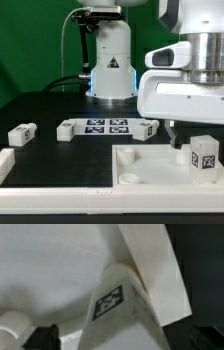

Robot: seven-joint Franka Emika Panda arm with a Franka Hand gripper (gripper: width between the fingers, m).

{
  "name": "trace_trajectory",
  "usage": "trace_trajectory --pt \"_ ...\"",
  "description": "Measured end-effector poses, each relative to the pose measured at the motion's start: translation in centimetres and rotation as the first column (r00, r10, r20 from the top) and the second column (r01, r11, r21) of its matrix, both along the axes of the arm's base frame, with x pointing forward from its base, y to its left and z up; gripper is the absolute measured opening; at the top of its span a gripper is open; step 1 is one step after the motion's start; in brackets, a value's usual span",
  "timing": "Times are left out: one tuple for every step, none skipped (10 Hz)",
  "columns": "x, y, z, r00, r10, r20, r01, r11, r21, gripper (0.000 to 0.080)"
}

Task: Assemble one leg

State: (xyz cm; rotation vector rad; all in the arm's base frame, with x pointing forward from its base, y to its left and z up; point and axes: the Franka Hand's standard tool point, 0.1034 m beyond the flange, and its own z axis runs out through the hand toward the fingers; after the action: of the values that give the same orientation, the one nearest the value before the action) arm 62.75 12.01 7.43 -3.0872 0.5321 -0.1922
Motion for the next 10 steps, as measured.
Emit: trace_trajectory --pt "-0.04 0.15 -0.02 0.998 0.067 -0.002 -0.068 0.998 -0.01 0.0649" --pt "-0.07 0.15 -0.03 0.975 0.222 -0.01 -0.222 0.974 -0.041 0.0649" --pt "-0.06 0.08 -0.03 0.937 0.348 -0.021 -0.349 0.935 -0.062 0.0649" --pt "-0.03 -0.05 -0.03 0.914 0.404 -0.027 -0.405 0.912 -0.07 0.0649" --pt "-0.02 -0.21 -0.06 0.884 0.465 -0.035 -0.467 0.881 -0.081 0.0649" --pt "-0.03 -0.21 -0.09 0.897 0.441 -0.033 -0.442 0.894 -0.078 0.055" --pt "-0.03 -0.23 -0.1 0.897 0.441 -0.033 -0.442 0.894 -0.078 0.055" --pt "-0.04 -0.24 -0.12 0.897 0.44 -0.034 -0.442 0.894 -0.078 0.0351" --pt "-0.06 -0.25 -0.17 0.897 0.44 -0.035 -0.442 0.894 -0.078 0.0293" --pt "-0.06 -0.25 -0.17 0.897 0.44 -0.035 -0.442 0.894 -0.078 0.0293"
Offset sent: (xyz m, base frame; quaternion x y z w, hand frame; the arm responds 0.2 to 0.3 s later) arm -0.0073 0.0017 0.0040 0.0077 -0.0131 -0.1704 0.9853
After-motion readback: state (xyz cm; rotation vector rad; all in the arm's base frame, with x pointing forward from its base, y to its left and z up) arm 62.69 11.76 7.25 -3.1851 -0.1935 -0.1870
